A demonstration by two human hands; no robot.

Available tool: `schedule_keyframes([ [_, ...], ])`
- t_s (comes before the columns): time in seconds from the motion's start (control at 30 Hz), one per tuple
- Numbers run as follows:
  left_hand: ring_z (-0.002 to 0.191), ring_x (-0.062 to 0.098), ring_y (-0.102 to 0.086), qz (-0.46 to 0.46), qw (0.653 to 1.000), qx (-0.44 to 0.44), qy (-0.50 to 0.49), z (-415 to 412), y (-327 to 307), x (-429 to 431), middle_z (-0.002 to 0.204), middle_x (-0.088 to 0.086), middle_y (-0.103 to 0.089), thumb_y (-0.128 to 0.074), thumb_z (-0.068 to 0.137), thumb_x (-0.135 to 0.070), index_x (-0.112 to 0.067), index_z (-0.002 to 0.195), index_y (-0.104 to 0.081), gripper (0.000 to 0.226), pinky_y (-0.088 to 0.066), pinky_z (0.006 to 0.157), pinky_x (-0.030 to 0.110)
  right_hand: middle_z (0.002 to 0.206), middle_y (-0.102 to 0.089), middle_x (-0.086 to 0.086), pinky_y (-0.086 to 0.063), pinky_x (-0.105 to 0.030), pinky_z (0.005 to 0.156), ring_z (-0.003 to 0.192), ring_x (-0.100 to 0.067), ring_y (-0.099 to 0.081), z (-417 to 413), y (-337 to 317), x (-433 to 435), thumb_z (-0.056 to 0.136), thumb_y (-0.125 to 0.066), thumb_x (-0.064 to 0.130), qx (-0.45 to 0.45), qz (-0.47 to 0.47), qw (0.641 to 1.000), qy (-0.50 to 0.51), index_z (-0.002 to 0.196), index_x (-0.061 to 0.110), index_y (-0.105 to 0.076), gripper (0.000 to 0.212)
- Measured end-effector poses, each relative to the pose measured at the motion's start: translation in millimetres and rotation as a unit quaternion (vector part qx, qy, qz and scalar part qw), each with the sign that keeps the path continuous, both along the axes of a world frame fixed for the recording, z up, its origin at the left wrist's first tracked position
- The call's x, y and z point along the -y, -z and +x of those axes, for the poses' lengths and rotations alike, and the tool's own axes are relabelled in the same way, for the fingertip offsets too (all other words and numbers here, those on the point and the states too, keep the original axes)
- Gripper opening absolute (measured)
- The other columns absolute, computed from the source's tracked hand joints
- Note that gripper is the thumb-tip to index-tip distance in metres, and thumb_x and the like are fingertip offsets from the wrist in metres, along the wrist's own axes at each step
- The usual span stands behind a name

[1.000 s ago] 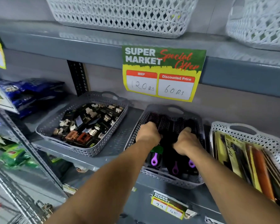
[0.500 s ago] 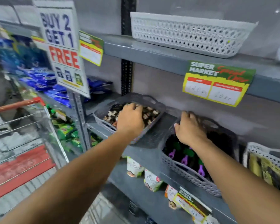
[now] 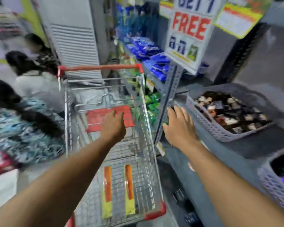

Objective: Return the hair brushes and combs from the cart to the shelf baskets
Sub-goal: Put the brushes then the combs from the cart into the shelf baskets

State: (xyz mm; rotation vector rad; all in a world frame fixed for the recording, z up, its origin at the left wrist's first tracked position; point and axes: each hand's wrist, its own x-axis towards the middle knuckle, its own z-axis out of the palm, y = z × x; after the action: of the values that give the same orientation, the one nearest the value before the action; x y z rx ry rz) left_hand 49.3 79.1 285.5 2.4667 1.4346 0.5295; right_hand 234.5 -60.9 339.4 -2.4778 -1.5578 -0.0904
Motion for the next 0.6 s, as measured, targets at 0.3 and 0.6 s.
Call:
schedule_keyframes([
  [0.3, 0.120, 0.039, -0.044, -0.196, 0.974, -0.013, -0.111, -61, 125, -15, 0.132, 0.021, -0.044, -0.046, 0.091, -0.014, -0.010, 0.129, -0.045, 0.038, -0.042, 0.099, 0.048, 0.136, -0.045, -0.011, -0.043, -0.046, 0.092, 0.120, -0.032, -0.044, -65, 116, -69, 0.089, -0.056, 0.028, -0.097, -0.081, 0.989, -0.082, 0.135, 0.014, -0.038, 0.051],
  [0.6, 0.107, 0.039, -0.056, -0.416, 0.882, -0.035, -0.218, -85, 254, 19, 0.124, 0.025, -0.055, -0.054, 0.091, -0.015, -0.002, 0.128, -0.047, 0.040, -0.047, 0.086, 0.041, 0.115, -0.054, -0.014, -0.054, -0.038, 0.077, 0.094, -0.028, -0.059, -99, 260, -69, 0.090, -0.055, 0.010, -0.266, -0.294, 0.918, -0.007, 0.137, 0.007, -0.037, 0.051],
])
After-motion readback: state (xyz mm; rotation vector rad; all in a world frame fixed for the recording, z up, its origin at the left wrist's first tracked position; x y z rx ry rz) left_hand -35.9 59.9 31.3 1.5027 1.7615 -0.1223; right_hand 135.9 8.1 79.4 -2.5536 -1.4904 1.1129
